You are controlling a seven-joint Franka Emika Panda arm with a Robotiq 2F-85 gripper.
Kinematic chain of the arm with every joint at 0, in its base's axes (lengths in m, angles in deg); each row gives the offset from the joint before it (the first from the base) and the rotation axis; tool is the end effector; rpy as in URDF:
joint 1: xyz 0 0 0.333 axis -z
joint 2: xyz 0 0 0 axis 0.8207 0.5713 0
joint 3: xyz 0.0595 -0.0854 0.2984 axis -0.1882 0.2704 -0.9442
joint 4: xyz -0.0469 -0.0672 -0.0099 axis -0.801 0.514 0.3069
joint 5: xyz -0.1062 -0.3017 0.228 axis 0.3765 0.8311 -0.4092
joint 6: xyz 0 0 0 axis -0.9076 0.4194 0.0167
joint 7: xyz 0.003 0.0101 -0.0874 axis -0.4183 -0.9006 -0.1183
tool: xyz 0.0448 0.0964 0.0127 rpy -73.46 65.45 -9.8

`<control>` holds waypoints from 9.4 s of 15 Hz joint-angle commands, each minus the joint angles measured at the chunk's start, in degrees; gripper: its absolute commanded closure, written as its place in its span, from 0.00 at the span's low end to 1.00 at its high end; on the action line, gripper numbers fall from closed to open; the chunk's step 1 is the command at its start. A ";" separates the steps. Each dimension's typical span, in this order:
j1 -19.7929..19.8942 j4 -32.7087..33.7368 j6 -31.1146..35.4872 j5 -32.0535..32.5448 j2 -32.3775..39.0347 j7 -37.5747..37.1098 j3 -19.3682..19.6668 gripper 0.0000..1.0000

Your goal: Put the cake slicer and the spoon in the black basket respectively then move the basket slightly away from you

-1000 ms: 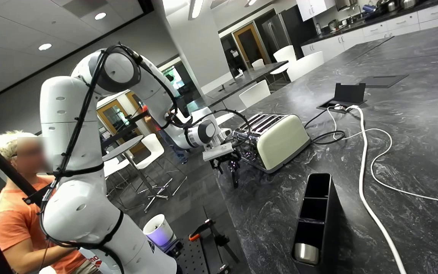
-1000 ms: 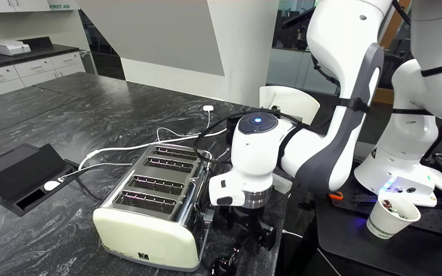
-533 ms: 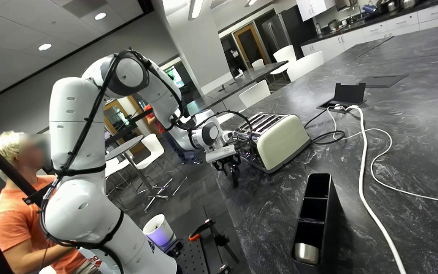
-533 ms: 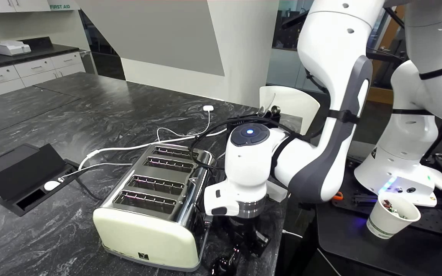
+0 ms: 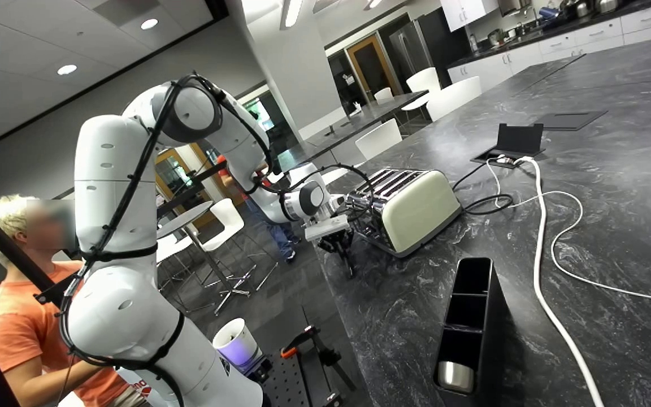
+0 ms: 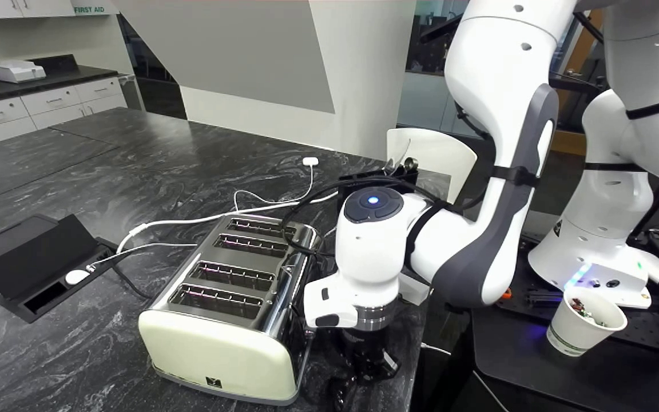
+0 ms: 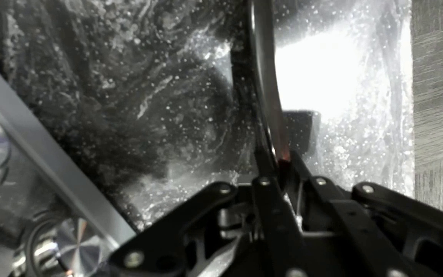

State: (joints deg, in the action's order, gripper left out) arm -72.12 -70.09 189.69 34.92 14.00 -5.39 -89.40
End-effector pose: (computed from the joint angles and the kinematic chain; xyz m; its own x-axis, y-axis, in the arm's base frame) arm 0.4124 0.3477 0.1292 0.3611 0.9305 0.0616 0.9315 -0.3568 -0.0706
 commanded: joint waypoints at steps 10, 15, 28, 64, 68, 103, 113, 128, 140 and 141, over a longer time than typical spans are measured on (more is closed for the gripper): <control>0.53 -9.91 -6.15 -6.68 -15.75 -3.60 -3.42 0.98; 0.67 -18.64 -3.79 -15.99 -29.15 -11.49 -3.63 0.98; 1.22 -16.36 -43.38 -22.91 -65.52 -37.67 2.07 0.98; 29.91 -15.37 -26.70 25.99 -54.63 -123.75 0.12 0.98; 24.99 -16.14 -28.26 33.26 -54.49 -130.00 4.32 0.93; 13.69 -5.34 -54.12 71.83 -23.54 -168.73 14.09 0.98; 14.30 -0.90 -53.95 73.02 -14.78 -168.72 14.83 0.98; 14.05 -0.51 -53.74 71.89 -9.44 -168.73 14.07 0.38; 15.99 -19.55 -31.95 68.20 -40.39 -162.94 15.36 0.00; 16.26 -21.66 -27.59 67.98 -43.54 -159.95 16.75 0.00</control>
State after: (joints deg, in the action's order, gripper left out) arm -57.25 -83.50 150.93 102.77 -18.26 -171.46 -75.48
